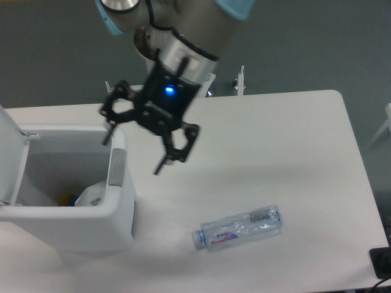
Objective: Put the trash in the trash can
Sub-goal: 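Move the open gripper over the clear plastic water bottle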
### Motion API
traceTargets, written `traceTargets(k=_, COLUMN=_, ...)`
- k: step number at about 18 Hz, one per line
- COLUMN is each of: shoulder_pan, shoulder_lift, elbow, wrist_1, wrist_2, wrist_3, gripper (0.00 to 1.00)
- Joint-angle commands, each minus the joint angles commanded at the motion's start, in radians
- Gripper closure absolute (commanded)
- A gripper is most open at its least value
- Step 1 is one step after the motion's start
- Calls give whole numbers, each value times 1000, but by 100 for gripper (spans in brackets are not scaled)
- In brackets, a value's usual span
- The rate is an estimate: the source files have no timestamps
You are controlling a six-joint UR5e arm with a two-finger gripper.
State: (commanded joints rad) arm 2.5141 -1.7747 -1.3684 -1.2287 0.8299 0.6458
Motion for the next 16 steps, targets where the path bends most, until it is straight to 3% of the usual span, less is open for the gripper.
traceTargets(k=4, shoulder_pan=2, shoulder_lift=-75, elbow=75, wrist_1=15, wrist_2=18, wrist_3=18, gripper=0)
traceTargets(k=6, shoulder_pan=2, shoulder_lift=-103, elbow=95, wrist_1=12, wrist_2=151, wrist_3=110, gripper=0)
traceTargets(k=9, shoulder_pan=8, shoulder_lift=-118, elbow=77, wrist_1=-1, wrist_2=325, wrist_3=317, gripper=0)
traceTargets(k=14, shoulder_pan=19, shoulder_lift=-158, elbow=55, wrist_1=9, wrist_2=357, wrist_3=445, gripper=0)
traceTargets(k=16, shoulder_pan=20, shoulder_lift=-190, elbow=61, wrist_1=11, wrist_2=490, wrist_3=515, gripper=0)
